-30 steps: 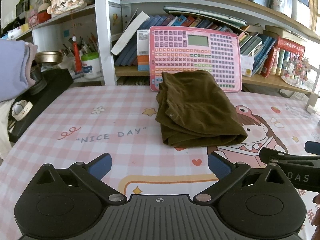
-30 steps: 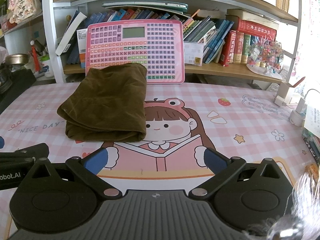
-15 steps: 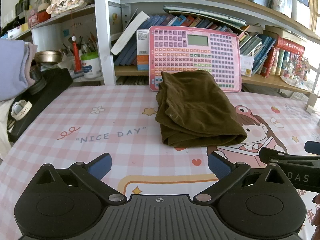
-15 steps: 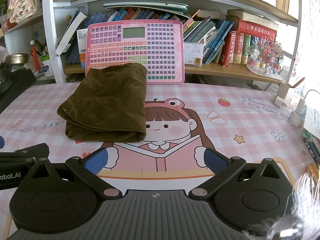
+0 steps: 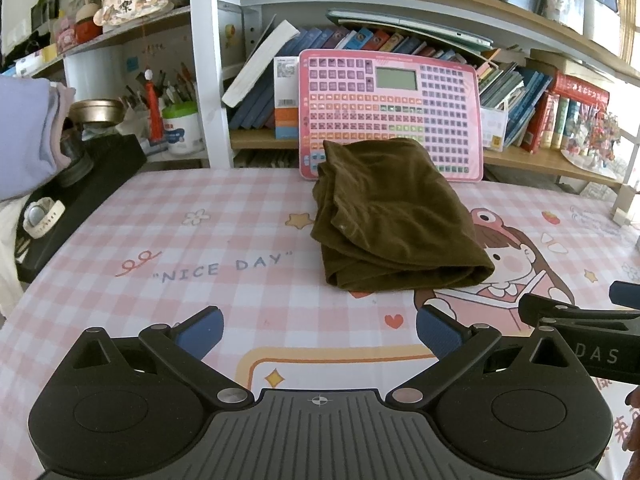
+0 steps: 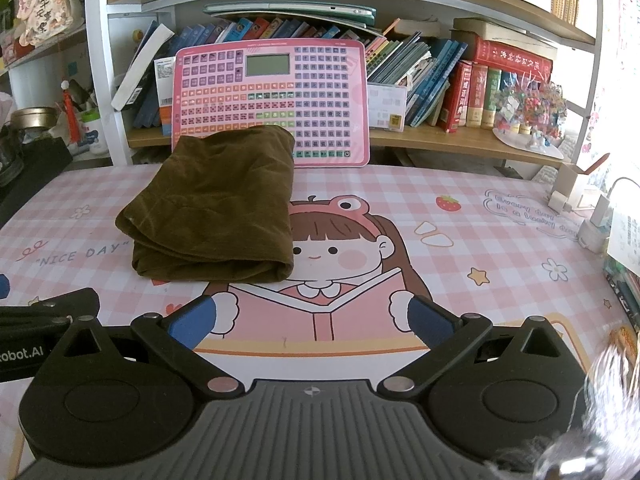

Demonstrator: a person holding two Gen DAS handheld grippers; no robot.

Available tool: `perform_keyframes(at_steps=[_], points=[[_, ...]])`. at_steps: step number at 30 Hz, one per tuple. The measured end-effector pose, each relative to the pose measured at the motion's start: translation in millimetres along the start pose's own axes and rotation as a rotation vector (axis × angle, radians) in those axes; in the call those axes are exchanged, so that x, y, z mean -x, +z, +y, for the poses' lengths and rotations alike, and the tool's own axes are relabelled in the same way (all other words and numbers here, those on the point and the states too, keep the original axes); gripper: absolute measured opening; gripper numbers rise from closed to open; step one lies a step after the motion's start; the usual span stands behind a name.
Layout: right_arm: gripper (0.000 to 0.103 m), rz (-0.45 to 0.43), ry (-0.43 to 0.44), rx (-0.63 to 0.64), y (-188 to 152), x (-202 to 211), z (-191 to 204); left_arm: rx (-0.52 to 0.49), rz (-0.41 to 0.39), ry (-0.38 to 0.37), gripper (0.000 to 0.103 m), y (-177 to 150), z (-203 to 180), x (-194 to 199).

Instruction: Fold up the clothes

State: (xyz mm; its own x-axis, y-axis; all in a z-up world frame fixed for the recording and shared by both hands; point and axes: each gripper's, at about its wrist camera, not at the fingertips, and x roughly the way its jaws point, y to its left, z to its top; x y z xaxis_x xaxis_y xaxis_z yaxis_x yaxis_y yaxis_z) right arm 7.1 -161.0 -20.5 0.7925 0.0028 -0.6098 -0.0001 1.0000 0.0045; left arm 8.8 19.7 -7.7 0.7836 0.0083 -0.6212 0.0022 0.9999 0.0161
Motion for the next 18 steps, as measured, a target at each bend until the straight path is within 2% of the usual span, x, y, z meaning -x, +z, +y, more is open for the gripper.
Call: perform_keyframes(at_steps=[18], points=[[0.103,0.005,-0.002,-0.003,0.2,0.8,-0.1,0.003,0.01,-0.003,0.103,0.6,-0.3,-1.4]])
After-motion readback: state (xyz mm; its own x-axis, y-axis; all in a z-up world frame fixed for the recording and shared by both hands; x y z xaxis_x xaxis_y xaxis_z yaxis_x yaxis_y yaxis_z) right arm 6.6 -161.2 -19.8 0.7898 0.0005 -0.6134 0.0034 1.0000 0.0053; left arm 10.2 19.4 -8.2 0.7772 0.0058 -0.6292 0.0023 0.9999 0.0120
